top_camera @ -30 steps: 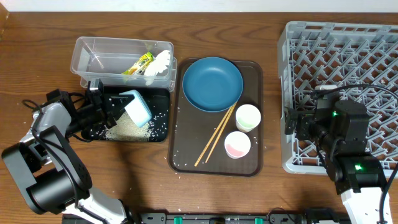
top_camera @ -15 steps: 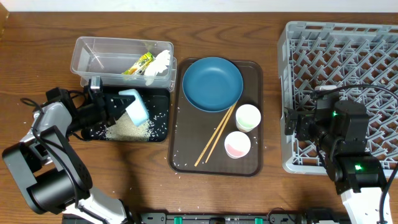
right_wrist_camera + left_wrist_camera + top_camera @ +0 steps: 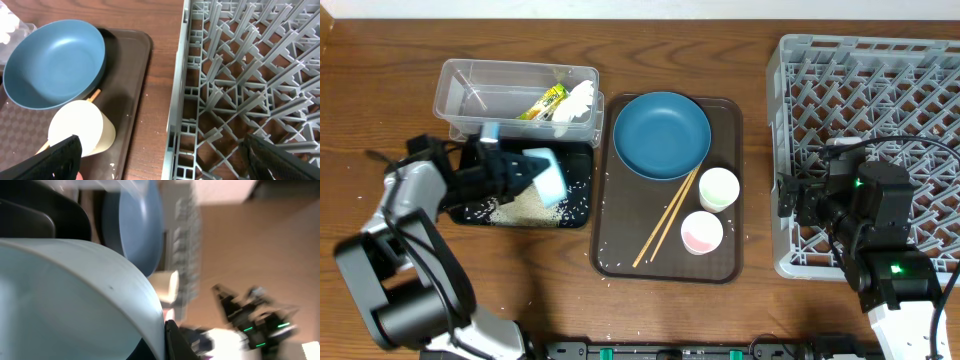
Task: Sort waste into correct bins and load items into the dishwasher rack
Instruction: 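Place the light-blue bowl back on the brown tray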
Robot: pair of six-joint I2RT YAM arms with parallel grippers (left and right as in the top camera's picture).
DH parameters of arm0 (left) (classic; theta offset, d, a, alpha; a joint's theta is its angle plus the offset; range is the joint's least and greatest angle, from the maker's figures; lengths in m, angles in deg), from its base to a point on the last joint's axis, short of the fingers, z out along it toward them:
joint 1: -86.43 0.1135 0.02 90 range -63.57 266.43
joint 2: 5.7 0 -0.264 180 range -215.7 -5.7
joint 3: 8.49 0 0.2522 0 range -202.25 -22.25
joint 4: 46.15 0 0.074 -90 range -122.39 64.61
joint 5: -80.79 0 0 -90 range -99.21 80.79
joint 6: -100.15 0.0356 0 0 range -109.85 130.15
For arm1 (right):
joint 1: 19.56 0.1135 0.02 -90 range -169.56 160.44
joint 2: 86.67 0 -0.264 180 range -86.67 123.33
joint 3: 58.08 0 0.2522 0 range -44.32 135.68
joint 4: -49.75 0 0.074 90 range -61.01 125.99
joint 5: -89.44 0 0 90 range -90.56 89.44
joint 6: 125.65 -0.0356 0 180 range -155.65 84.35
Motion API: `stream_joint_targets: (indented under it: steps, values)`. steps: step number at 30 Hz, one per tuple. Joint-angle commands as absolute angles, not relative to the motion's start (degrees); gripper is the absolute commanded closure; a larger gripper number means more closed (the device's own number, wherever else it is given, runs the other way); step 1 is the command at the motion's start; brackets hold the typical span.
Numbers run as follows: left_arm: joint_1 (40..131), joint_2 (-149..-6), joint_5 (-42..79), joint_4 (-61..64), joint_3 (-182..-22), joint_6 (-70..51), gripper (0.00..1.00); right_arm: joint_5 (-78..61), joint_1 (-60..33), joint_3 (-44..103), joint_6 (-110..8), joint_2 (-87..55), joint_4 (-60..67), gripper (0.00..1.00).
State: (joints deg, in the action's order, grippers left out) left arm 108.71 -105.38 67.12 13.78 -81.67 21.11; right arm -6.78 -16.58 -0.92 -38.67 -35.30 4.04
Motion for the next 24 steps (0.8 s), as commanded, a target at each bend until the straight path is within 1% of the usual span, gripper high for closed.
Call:
stream_joint_targets:
  steps: [1,7,10,12,17,24]
  values:
    - [102.02,-96.96,54.38,13.74,-81.89,20.98,0.94,-7.02,-16.27,0.26,-39.48,-35.34,4.04,0.01]
    - [84.41,-87.85,30.3,8.34,-81.89,13.92,0.94,-7.02,-16.27,0.26,-39.48,-35.34,4.06,0.01]
    - [73.17,-88.24,16.63,4.97,-81.87,9.94,0.94,-7.02,-16.27,0.26,-39.48,-35.34,4.06,0.01]
    - [67.71,-89.9,10.86,3.64,-81.87,7.8,0.94,-7.02,-16.27,0.26,-39.48,-35.34,4.04,0.01]
    - [58.75,-95.48,5.95,0.23,-81.87,5.28,0.94,-7.02,-16.27,0.26,-39.48,-35.34,4.02,0.01]
    - [54.94,-100.94,4.61,-1.87,-81.87,4.24,0.92,-7.02,-16.27,0.26,-39.48,-35.34,3.98,0.01]
